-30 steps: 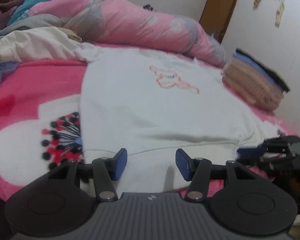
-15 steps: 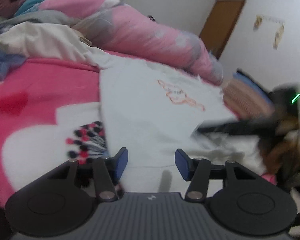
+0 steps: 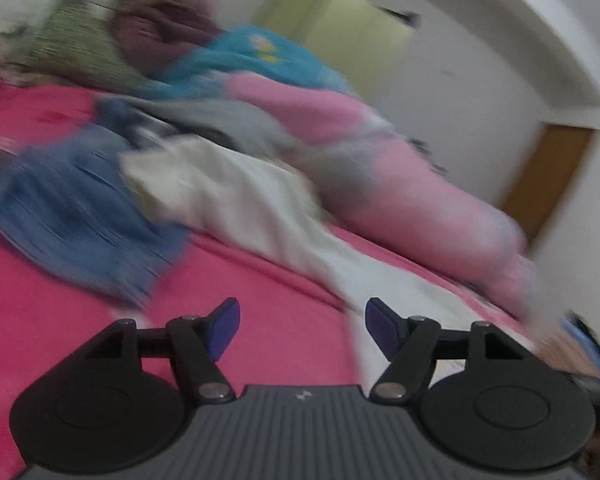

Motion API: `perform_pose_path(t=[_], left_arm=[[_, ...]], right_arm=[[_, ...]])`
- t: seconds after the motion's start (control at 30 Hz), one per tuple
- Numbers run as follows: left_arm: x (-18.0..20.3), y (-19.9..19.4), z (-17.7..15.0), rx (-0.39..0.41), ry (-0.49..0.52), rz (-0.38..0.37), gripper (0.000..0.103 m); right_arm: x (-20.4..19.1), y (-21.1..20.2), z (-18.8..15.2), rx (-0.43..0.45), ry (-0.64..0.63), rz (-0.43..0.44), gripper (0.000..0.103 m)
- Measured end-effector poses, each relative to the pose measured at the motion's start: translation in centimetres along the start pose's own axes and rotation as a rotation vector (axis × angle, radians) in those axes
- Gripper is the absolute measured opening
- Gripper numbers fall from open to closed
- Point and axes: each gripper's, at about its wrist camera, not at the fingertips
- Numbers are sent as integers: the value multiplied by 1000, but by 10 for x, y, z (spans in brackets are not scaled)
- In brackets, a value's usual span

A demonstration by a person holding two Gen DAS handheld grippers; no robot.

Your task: Fold clothes

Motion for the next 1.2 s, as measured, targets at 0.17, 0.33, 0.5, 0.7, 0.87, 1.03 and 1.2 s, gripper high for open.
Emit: perform_pose_path(t=[0.17,0.33,0.5,0.7,0.87,1.03,1.2], left_arm=[[-22,57,31,1,-32,195,68],[-36,104,52,-12,-15,287,66],[-48,133,57,-7,-26,323,65],[-35,131,57,21,51,400,41],[-16,121,53,43,97,478,34],[10,111,43,125,178,522,45],[10,118,48,111,158,551,46]], right_arm=[[18,57,-15,63,-27,-161,46],[43,92,-38,-21,141,-86,49],[56,95,-46,1,203,-16,60],[61,87,-52,47,288,48,61],[66,85,-54,65,328,78,61],[72,84,-57,78,360,104,61],[77,83,-59,90,387,127,61]])
Point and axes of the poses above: each gripper's, at about its wrist camera, not at the fingertips, and y roughly the way its jaws point, x to its right, z to its top, and after that the axes turned 4 degrees about z, right-handed
